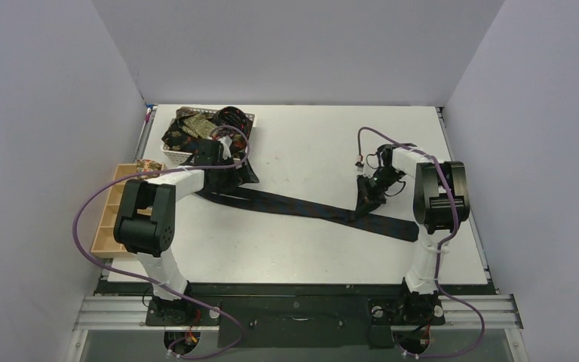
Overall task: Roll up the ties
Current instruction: Flatten out the tie at the center of the board.
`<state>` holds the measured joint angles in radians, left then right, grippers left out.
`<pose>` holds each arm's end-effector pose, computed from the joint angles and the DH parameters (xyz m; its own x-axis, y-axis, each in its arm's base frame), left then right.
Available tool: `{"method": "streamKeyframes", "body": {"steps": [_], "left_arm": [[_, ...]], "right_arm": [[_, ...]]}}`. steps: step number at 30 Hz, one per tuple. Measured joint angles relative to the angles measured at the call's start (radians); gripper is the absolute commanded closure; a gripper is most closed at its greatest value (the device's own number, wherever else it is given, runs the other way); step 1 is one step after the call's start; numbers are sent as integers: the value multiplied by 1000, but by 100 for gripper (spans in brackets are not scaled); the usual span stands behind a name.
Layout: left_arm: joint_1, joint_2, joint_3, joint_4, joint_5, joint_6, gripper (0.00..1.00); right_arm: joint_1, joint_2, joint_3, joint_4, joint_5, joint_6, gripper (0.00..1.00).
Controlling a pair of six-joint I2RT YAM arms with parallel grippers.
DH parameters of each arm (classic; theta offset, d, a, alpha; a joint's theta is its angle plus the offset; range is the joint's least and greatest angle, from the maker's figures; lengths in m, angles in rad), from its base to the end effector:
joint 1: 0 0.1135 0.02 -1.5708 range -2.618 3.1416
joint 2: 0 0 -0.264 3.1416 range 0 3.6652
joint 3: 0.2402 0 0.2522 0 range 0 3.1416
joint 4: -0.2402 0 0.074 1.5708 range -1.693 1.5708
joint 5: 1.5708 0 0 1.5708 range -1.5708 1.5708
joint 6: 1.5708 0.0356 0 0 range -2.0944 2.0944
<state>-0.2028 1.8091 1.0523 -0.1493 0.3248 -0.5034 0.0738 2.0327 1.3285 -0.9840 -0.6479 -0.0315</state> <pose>0.3582 -0.0853 0.1607 -0.8604 -0.2898 -0.4191 -0.0358 0.8549 -0.5176 0.3487 0.0473 0.1353 -0.9903 -0.0984 0.0982 -0.0195 0.7977 0.6027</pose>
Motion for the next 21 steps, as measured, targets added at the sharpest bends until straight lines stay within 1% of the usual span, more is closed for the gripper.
{"method": "streamKeyframes", "body": {"steps": [7, 13, 21], "left_arm": [[41, -5, -4, 5, -40, -10, 4], [44, -16, -14, 5, -76, -9, 4], [45, -17, -14, 4, -87, -8, 3]], "right_arm": [[-86, -19, 13, -77, 48, -61, 100], [-146, -56, 18, -142, 90, -111, 100], [-206, -76, 17, -200, 200, -185, 100]]}}
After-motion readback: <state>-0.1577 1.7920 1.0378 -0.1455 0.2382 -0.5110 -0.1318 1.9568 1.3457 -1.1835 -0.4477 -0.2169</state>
